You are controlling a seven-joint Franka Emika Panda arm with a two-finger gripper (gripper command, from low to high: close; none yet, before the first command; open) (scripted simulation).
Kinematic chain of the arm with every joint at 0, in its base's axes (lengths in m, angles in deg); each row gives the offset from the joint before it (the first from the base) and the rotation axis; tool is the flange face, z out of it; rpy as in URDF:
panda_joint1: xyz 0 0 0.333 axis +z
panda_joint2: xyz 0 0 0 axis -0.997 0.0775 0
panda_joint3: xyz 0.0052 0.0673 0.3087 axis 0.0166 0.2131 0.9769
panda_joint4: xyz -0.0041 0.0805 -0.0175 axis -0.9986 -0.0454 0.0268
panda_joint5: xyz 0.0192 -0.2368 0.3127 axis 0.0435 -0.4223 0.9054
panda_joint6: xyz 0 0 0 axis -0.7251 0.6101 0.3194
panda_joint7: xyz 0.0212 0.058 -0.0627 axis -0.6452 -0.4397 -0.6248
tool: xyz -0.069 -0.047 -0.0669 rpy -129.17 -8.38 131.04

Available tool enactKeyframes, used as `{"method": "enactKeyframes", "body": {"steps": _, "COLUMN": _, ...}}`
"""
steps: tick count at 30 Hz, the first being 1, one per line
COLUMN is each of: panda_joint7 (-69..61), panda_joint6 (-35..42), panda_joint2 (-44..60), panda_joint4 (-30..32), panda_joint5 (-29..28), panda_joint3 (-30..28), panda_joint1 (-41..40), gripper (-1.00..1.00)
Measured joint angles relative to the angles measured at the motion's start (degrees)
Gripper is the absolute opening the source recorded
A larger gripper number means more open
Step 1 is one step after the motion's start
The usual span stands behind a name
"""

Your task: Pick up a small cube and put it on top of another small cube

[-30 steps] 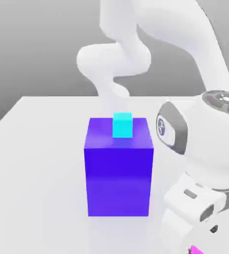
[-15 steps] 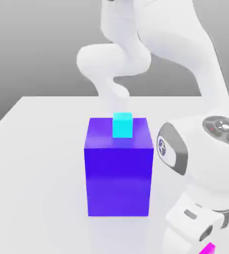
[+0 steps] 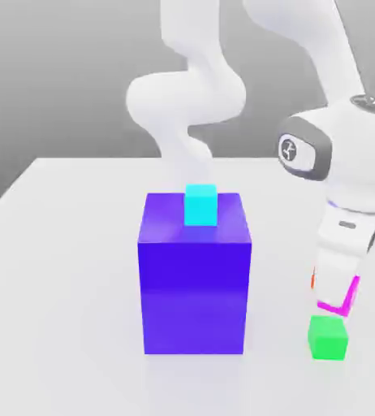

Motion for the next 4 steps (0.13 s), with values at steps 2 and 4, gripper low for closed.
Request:
{"method": "enactKeyframes", "body": {"steps": 2, "panda_joint7": 0.8, "panda_joint6": -1.6, "panda_joint2": 1.7, "panda_joint4": -0.1, "panda_joint5": -1.1, "panda_joint3": -0.6, "panda_joint1": 0.4, "gripper": 1.00}}
{"method": "enactKeyframes", "body": {"steps": 4, "panda_joint7": 0.8, "panda_joint6": -1.6, "panda_joint2": 1.7, "panda_joint4": -0.1, "panda_joint5": -1.1, "panda_joint3": -0.6, "panda_joint1": 0.4, "gripper": 1.00}}
